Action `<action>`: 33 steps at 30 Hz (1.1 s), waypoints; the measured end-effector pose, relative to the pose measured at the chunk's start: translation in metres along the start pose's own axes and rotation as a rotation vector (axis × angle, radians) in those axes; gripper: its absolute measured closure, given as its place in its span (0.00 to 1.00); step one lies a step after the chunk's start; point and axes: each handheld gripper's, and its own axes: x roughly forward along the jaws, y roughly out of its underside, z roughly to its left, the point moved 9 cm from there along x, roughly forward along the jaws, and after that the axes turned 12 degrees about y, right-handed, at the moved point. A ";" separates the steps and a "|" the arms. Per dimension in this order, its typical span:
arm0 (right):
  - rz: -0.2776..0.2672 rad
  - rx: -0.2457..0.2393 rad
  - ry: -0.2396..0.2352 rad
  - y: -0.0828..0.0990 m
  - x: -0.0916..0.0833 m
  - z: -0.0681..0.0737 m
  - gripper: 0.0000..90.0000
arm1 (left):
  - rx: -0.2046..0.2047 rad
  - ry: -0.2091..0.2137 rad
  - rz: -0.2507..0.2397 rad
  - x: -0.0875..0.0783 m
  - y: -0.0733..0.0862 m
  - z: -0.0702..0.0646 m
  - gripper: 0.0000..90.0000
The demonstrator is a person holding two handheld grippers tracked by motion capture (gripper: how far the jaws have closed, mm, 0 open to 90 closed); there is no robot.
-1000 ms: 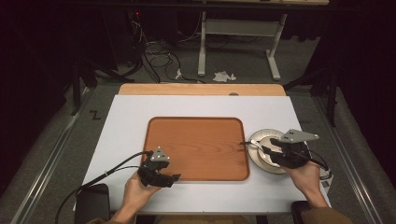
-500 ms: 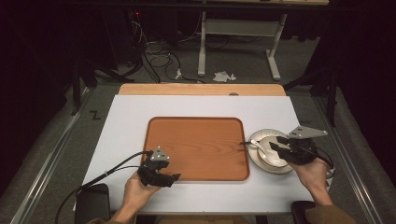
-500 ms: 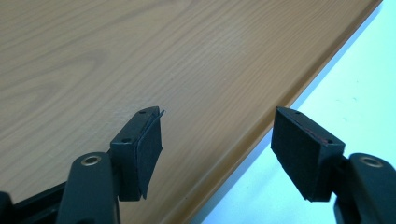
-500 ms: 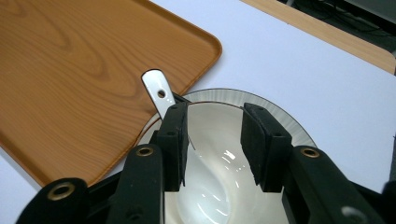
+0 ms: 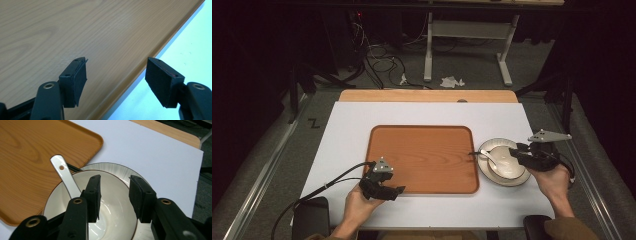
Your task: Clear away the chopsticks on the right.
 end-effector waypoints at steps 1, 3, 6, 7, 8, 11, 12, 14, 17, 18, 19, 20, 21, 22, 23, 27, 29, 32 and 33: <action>0.004 0.008 0.007 0.000 0.001 -0.002 0.70 | -0.001 0.001 0.001 0.000 0.000 0.000 0.37; 0.012 0.013 0.011 0.000 0.002 -0.006 0.71 | 0.000 0.000 0.001 0.000 0.000 0.000 0.37; 0.022 0.031 0.007 0.000 0.006 -0.012 0.72 | 0.000 -0.002 0.002 0.000 0.000 0.000 0.37; 0.025 0.031 0.011 0.001 0.009 -0.014 0.72 | 0.001 -0.003 0.002 -0.001 0.000 0.000 0.37; 0.031 0.040 0.010 0.002 0.010 -0.017 0.73 | 0.001 -0.002 0.002 -0.001 0.000 0.000 0.37; 0.046 0.063 0.017 0.004 0.016 -0.024 0.75 | -0.004 -0.001 0.001 0.000 0.000 0.001 0.37; 0.046 0.063 0.017 0.004 0.016 -0.024 0.75 | -0.004 -0.001 0.001 0.000 0.000 0.001 0.37; 0.068 0.066 0.035 0.007 0.023 -0.032 0.76 | 0.000 -0.001 0.001 -0.001 0.000 0.001 0.37; 0.107 0.074 0.074 0.014 0.032 -0.040 0.77 | 0.000 -0.002 0.002 -0.001 0.000 0.000 0.37; 0.107 0.074 0.074 0.014 0.032 -0.040 0.77 | 0.000 -0.002 0.002 -0.001 0.000 0.000 0.37; 0.114 0.073 0.079 0.016 0.035 -0.042 0.78 | -0.002 -0.001 0.000 0.000 0.000 0.000 0.37; 0.124 0.076 0.088 0.019 0.038 -0.044 0.79 | -0.002 -0.001 0.002 0.000 0.000 0.000 0.37; 0.141 0.080 0.100 0.022 0.043 -0.046 0.80 | -0.002 -0.001 0.001 0.000 0.000 0.001 0.37; 0.144 0.080 0.103 0.022 0.045 -0.047 0.80 | -0.002 0.000 0.001 0.000 0.000 0.001 0.37; 0.149 0.079 0.107 0.023 0.046 -0.048 0.80 | -0.001 0.000 0.002 0.000 0.000 0.000 0.37; 0.168 0.059 0.125 0.024 0.051 -0.050 0.81 | -0.002 0.001 0.005 0.001 0.001 0.000 0.37; 0.185 0.063 0.118 0.024 0.056 -0.051 0.81 | -0.005 0.000 0.005 0.001 0.001 0.001 0.37; 0.200 0.067 0.112 0.026 0.060 -0.053 0.81 | -0.007 0.000 0.005 0.001 0.001 0.001 0.37; 0.205 0.064 0.112 0.027 0.061 -0.053 0.81 | -0.006 0.001 0.005 0.001 0.001 0.001 0.37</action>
